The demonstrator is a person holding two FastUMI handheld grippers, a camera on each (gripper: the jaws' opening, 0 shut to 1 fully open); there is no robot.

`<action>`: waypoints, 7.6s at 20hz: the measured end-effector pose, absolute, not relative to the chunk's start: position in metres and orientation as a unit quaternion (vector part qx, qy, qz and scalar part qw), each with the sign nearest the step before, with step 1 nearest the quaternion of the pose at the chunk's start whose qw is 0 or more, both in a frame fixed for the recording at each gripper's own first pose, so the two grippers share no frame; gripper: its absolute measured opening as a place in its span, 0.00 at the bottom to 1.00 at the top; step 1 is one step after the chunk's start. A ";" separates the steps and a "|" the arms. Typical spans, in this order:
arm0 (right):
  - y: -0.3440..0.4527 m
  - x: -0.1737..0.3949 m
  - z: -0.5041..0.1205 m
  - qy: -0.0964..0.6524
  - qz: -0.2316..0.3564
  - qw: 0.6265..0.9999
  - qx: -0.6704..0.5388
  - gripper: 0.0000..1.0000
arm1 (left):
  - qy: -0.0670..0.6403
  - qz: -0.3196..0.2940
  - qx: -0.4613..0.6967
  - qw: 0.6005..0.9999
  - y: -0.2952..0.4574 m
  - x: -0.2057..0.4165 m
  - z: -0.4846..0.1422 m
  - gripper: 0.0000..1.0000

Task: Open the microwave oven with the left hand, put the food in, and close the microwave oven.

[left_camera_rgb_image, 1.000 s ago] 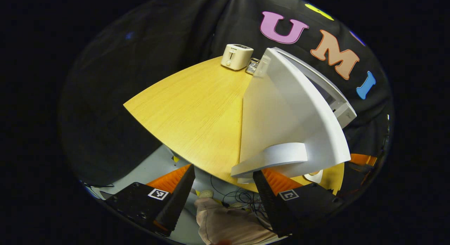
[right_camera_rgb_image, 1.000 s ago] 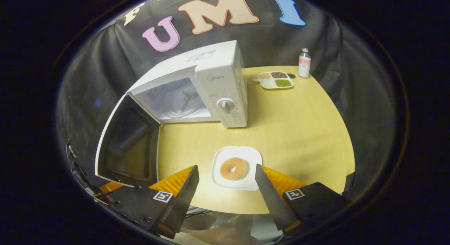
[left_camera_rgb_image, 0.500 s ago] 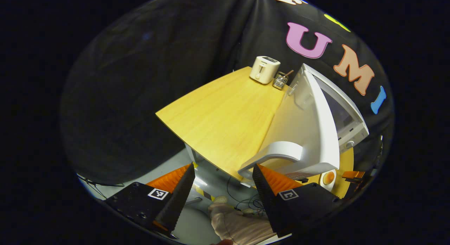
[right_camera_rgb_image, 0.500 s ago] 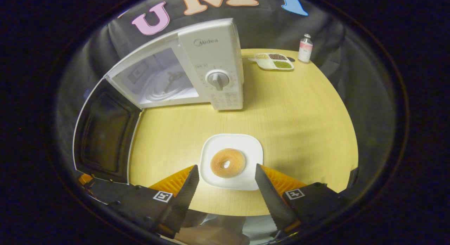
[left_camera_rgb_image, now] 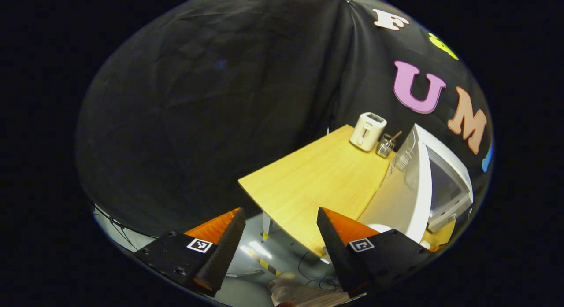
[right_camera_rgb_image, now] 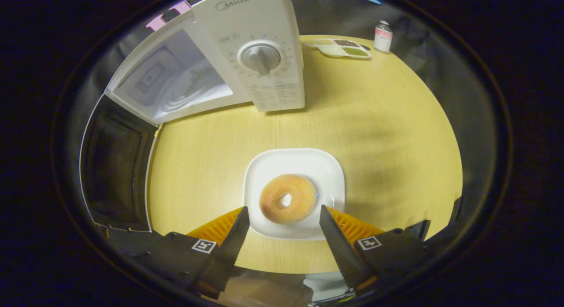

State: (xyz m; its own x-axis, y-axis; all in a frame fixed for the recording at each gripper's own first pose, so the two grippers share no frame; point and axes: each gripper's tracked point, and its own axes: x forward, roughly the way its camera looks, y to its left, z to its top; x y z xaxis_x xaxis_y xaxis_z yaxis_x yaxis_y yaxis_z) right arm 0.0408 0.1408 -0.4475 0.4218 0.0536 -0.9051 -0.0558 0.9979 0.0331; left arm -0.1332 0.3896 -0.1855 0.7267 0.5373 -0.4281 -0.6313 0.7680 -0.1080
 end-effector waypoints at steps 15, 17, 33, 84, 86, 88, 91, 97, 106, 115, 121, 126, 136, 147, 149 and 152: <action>0.143 0.049 -0.475 0.561 -0.028 0.827 -0.033 0.86 | 0.060 0.216 -0.053 0.973 0.373 -0.017 -0.088 0.95; 0.144 0.048 -0.473 0.558 -0.037 0.828 -0.026 0.82 | 0.064 0.200 -0.050 0.976 0.366 -0.006 -0.088 0.95; 0.261 0.033 -0.406 0.480 0.054 0.858 0.177 0.81 | 0.121 0.113 -0.063 0.984 0.338 0.025 -0.119 0.96; 0.389 0.251 -0.376 0.221 -0.051 0.910 0.346 0.99 | 0.249 0.122 -0.073 0.958 0.372 -0.014 -0.206 0.96; 0.383 0.245 -0.376 0.220 -0.051 0.917 0.330 0.99 | 0.250 0.118 -0.073 0.958 0.368 -0.015 -0.205 0.93; 0.382 0.238 -0.373 0.217 -0.044 0.922 0.317 0.99 | 0.251 0.116 -0.067 0.959 0.367 -0.017 -0.204 0.90; 0.387 0.222 -0.361 0.218 -0.013 0.927 0.305 0.99 | 0.256 0.111 -0.059 0.958 0.364 -0.018 -0.204 0.82; 0.374 0.176 -0.329 0.199 0.037 0.945 0.257 0.99 | 0.271 0.105 -0.044 0.956 0.358 -0.020 -0.207 0.37; 0.314 0.116 -0.286 0.173 0.043 0.967 0.184 0.91 | 0.290 0.102 0.000 0.952 0.356 -0.031 -0.217 0.01; 0.252 0.080 -0.217 0.126 0.022 0.978 0.166 0.90 | 0.317 0.062 0.014 0.946 0.328 -0.043 -0.236 0.00; 0.218 0.058 -0.193 0.107 0.002 0.984 0.140 0.90 | 0.332 0.042 0.015 0.942 0.308 -0.046 -0.246 0.01; 0.194 0.052 -0.183 0.107 -0.005 0.987 0.122 0.90 | 0.326 0.023 0.024 0.945 0.278 -0.040 -0.240 0.01; 0.115 0.040 -0.141 0.081 -0.024 0.992 0.098 0.99 | 0.341 -0.020 0.024 0.939 0.187 -0.040 -0.246 0.01; 0.031 0.023 -0.122 0.045 -0.082 0.992 0.087 0.91 | 0.326 -0.096 0.090 0.936 0.087 0.000 -0.238 0.01; 0.019 0.019 -0.125 0.043 -0.094 0.992 0.079 0.91 | 0.318 -0.104 0.103 0.937 0.071 0.009 -0.235 0.01; 0.010 0.015 -0.136 0.053 -0.100 0.990 0.084 0.91 | 0.303 -0.118 0.121 0.938 0.045 0.023 -0.232 0.01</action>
State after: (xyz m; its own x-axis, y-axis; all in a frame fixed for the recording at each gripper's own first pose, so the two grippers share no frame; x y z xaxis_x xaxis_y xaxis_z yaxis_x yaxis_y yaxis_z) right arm 0.0147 0.0104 -0.1362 0.9745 -0.1889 -0.1213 0.2067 0.9658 0.1563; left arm 0.0232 0.0455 -0.2315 0.7879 -0.1488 -0.5975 0.2951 0.9430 0.1542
